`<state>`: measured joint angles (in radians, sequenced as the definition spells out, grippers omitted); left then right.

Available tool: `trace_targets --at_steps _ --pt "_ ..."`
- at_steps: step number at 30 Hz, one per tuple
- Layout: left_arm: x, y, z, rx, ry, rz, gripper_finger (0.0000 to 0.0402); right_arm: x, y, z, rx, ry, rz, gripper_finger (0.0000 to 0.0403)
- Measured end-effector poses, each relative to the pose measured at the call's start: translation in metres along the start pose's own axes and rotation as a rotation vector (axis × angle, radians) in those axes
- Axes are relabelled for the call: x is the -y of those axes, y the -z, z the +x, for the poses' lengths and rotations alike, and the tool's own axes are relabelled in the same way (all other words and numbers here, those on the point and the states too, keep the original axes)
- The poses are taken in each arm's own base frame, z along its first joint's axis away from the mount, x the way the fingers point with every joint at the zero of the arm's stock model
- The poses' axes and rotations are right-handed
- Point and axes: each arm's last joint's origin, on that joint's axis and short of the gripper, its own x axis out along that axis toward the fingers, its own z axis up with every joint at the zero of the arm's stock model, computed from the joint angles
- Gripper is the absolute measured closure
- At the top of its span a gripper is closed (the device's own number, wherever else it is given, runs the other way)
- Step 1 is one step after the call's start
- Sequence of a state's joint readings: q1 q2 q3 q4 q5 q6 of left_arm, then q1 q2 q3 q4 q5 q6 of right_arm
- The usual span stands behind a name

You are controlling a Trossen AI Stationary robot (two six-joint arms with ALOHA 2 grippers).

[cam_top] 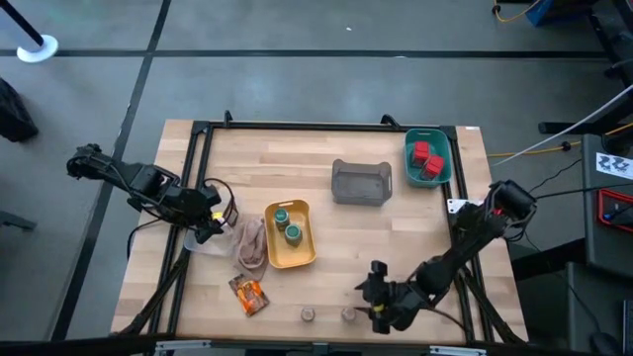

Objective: Sort spices by type
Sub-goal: Put the right brown seasoning bottle into the gray bin

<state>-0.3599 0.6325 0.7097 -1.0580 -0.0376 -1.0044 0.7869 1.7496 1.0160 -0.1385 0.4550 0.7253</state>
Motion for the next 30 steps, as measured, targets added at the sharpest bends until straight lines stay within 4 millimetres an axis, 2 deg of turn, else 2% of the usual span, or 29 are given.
trace_targets --at_steps 9,16,20,30 --pt "0.000 0.000 0.000 0.000 -0.001 0.001 0.0251 -0.019 0.024 0.010 -0.025 -0.059 -0.042 0.0150" --pt "0.000 0.000 0.000 0.001 -0.001 -0.009 0.0251 -0.019 0.037 0.025 -0.045 -0.033 -0.060 0.0150" --pt "0.000 0.000 0.000 0.001 -0.001 -0.014 0.0251 -0.016 0.038 0.034 -0.030 -0.015 -0.050 0.0150" --pt "0.000 0.000 0.000 0.017 -0.011 -0.017 0.0251 -0.023 0.039 0.045 0.031 -0.072 -0.017 0.0150"
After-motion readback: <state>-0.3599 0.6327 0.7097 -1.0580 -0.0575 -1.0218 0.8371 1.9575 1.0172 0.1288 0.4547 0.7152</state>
